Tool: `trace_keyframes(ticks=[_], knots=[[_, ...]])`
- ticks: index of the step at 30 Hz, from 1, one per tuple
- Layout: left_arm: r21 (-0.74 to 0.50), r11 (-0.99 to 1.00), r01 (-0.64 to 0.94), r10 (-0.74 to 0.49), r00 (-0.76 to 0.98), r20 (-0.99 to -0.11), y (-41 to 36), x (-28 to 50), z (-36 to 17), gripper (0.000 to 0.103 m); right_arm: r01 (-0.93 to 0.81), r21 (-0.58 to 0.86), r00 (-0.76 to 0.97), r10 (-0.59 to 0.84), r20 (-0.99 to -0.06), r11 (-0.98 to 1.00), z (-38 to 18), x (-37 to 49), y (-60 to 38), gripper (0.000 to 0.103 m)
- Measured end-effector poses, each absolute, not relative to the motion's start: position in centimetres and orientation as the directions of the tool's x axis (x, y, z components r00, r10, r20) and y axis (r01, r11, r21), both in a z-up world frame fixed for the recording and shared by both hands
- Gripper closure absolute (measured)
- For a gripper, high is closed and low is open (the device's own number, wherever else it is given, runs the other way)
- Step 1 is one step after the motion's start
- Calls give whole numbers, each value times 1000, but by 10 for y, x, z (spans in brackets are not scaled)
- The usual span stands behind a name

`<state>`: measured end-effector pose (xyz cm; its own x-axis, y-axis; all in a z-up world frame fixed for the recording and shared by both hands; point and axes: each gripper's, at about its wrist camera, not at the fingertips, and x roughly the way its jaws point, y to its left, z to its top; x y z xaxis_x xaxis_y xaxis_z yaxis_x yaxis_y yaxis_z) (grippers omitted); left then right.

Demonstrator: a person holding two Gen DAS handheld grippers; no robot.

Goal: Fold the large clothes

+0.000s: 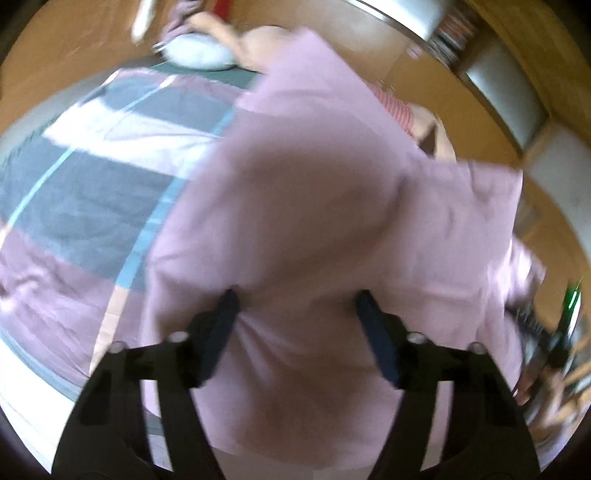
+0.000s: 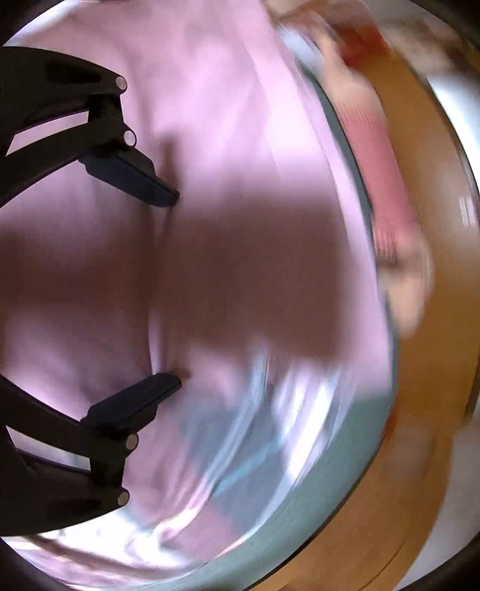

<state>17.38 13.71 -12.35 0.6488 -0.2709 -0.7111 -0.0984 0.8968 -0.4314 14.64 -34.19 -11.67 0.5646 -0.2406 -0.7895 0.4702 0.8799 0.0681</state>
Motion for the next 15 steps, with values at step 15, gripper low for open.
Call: trace_keyframes(ticks=[15], knots=[[-497, 855, -151, -259, 706, -660, 160, 155, -99, 17, -222, -27, 620, 119, -775, 975, -79, 208, -40, 19]])
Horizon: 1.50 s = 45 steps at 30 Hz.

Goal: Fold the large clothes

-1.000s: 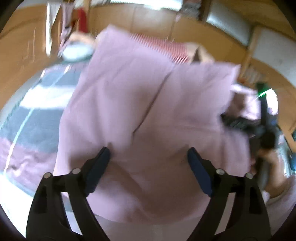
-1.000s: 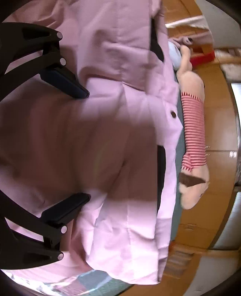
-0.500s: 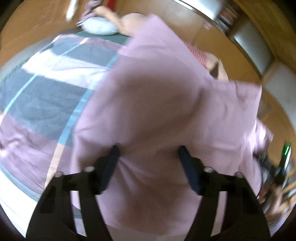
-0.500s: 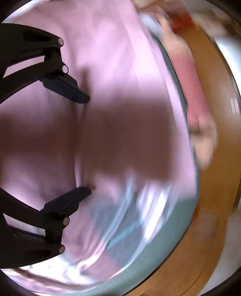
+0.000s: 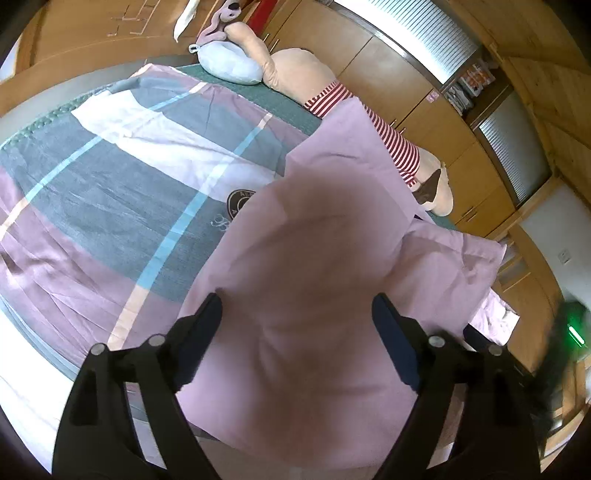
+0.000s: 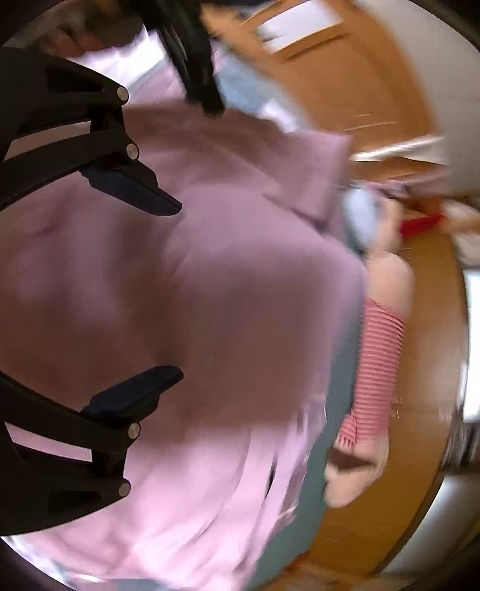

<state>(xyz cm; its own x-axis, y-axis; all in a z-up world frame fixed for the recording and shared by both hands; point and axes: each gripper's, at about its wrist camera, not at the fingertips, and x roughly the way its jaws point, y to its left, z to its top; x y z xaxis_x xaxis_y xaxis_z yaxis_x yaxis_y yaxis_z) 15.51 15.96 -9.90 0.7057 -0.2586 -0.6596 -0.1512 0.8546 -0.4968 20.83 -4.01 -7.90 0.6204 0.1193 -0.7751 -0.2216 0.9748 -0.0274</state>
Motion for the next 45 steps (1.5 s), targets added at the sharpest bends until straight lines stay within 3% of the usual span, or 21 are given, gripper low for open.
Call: trace_keyframes(ticks=[2, 4, 6, 10, 13, 16, 20, 22, 24, 26, 29, 31, 34, 38, 40, 45], knots=[[-464, 874, -144, -235, 711, -663, 157, 155, -95, 15, -162, -71, 635, 49, -771, 984, -93, 254, -30, 6], [-427, 894, -131, -220, 704, -676, 153, 157, -94, 14, -126, -102, 636, 1, -772, 987, -99, 284, -28, 1], [-386, 916, -110, -216, 676, -705, 147, 161, -99, 14, -86, -85, 623, -13, -782, 993, -99, 309, -38, 1], [-296, 946, -135, -152, 622, -768, 144, 169, -115, 13, -134, -12, 658, 80, -749, 991, -89, 274, -46, 1], [-323, 930, -173, -165, 590, -791, 151, 173, -127, 13, -230, 30, 679, 182, -711, 973, -76, 229, -74, 1], [-296, 941, -164, -150, 582, -799, 149, 172, -127, 13, -150, 83, 681, 164, -714, 985, -75, 216, -146, 3], [-245, 958, -149, -115, 583, -804, 141, 171, -126, 12, 264, 67, 676, -135, -724, 962, -71, 217, -306, 4], [-250, 957, -149, -118, 588, -800, 140, 171, -125, 12, 473, -21, 592, -335, -733, 881, -68, 211, -367, 9], [-262, 953, -150, -121, 603, -789, 141, 169, -121, 12, 598, -29, 566, -447, -693, 801, -51, 189, -408, 11], [-287, 948, -136, -133, 651, -747, 142, 164, -111, 12, 580, 65, 642, -407, -650, 812, -33, 163, -410, 12], [-304, 950, -67, -157, 742, -651, 136, 149, -89, 12, 360, 190, 734, -152, -661, 913, -27, 132, -368, 12], [-283, 959, -29, -170, 738, -652, 127, 148, -86, 12, 180, 279, 736, 59, -675, 943, -38, 111, -321, 12], [-272, 962, 5, -199, 693, -693, 115, 153, -100, 12, 35, 316, 664, 214, -717, 948, -66, 102, -271, 12], [-106, 994, -28, -69, 594, -802, 109, 168, -128, 9, 163, 106, 602, -14, -798, 981, -101, 124, -272, 11], [-146, 986, -77, -73, 587, -806, 121, 170, -130, 9, 283, 34, 594, -147, -791, 958, -104, 120, -290, 11], [-184, 975, -125, -57, 659, -750, 133, 156, -106, 10, 283, 95, 702, -138, -699, 954, -77, 98, -283, 11]])
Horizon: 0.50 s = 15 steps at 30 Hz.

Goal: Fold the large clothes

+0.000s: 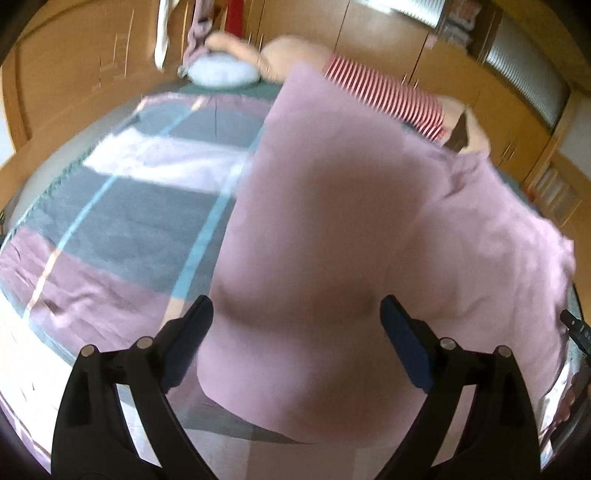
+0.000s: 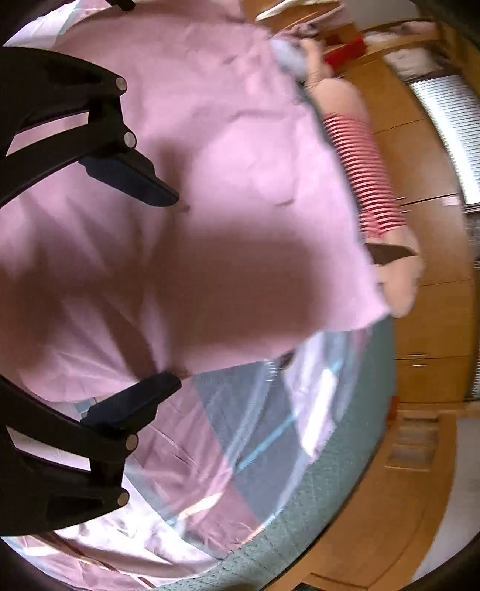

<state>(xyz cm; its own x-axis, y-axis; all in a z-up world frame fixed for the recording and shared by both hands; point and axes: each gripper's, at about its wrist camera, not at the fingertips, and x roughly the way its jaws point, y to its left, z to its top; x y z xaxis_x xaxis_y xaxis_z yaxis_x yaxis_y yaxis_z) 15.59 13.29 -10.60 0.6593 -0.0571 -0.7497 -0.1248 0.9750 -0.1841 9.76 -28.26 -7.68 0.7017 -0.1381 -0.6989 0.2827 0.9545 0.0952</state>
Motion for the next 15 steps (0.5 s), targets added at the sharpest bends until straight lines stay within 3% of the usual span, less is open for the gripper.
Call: trace_keyframes(ticks=[4, 9, 15], knots=[[-155, 986, -67, -68, 682, -728, 118, 148, -96, 5, 129, -1, 774, -101, -625, 992, -66, 89, -233, 9], [-124, 989, -79, -51, 606, -794, 112, 158, -118, 5, 51, -102, 729, -107, -676, 993, -102, 111, -209, 8], [-147, 986, -83, -67, 604, -794, 114, 159, -119, 2, 78, 20, 686, -39, -726, 997, -118, 121, -229, 1]])
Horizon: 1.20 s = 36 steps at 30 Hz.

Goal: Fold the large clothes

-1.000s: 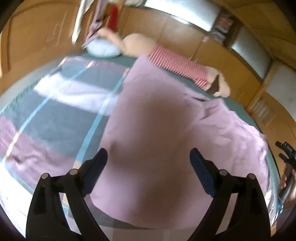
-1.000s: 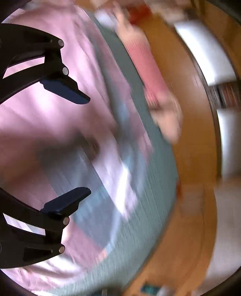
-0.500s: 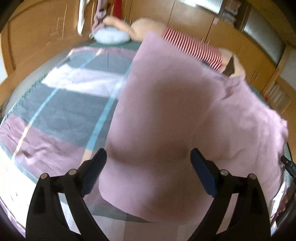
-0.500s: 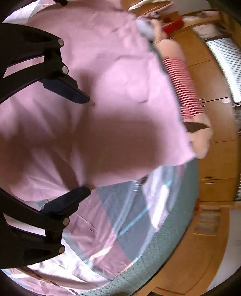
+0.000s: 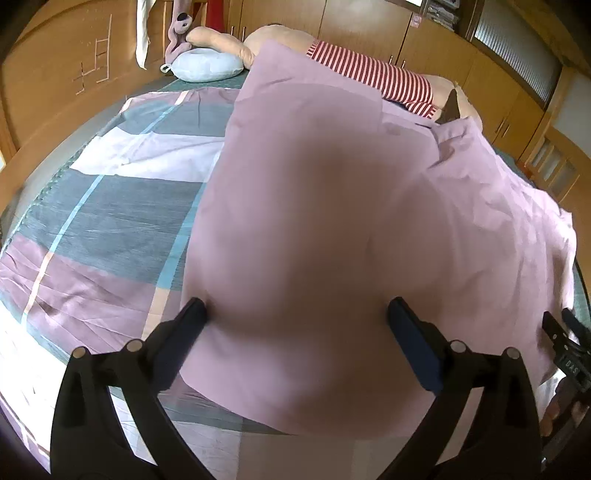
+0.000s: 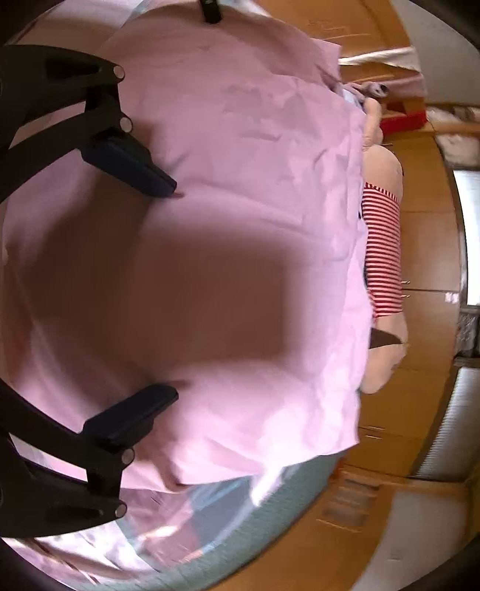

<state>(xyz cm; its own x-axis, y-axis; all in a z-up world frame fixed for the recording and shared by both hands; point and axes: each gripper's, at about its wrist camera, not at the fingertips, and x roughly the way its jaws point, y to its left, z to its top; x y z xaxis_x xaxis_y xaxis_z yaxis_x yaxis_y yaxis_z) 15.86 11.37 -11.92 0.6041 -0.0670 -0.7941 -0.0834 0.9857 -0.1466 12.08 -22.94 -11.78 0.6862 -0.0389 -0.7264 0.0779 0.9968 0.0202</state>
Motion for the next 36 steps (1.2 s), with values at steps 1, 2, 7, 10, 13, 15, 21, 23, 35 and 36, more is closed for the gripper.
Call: trace_keyframes(ticks=[1, 2, 7, 10, 13, 15, 21, 23, 35, 36], knots=[[-148, 985, -84, -68, 604, -794, 114, 159, -119, 2, 81, 26, 685, -37, -727, 996, -119, 115, -228, 1], [-145, 986, -85, -66, 601, -797, 114, 159, -120, 2, 82, 27, 686, -37, -727, 996, -120, 115, -229, 1], [-135, 987, -87, -56, 597, -800, 111, 160, -120, 2, 83, -2, 693, -59, -719, 997, -122, 112, -222, 1], [-135, 987, -87, -57, 597, -800, 112, 161, -121, 2, 86, -3, 696, -62, -715, 996, -126, 113, -221, 1], [-132, 987, -87, -55, 594, -802, 111, 160, -121, 2, 88, -12, 699, -71, -712, 996, -128, 112, -219, 1], [-129, 988, -88, -52, 592, -804, 110, 160, -121, 2, 90, -15, 699, -74, -711, 996, -128, 112, -219, 1], [-128, 988, -90, -50, 589, -807, 110, 160, -122, 2, 94, -21, 701, -81, -708, 995, -128, 111, -218, 1], [-127, 988, -91, -50, 589, -807, 110, 160, -122, 2, 94, -23, 702, -82, -707, 995, -129, 110, -219, 1], [-125, 988, -93, -48, 586, -809, 110, 159, -124, 2, 94, -27, 703, -86, -706, 995, -129, 109, -219, 1], [-125, 988, -93, -48, 586, -809, 110, 159, -124, 2, 95, -28, 703, -87, -706, 995, -129, 109, -219, 1]])
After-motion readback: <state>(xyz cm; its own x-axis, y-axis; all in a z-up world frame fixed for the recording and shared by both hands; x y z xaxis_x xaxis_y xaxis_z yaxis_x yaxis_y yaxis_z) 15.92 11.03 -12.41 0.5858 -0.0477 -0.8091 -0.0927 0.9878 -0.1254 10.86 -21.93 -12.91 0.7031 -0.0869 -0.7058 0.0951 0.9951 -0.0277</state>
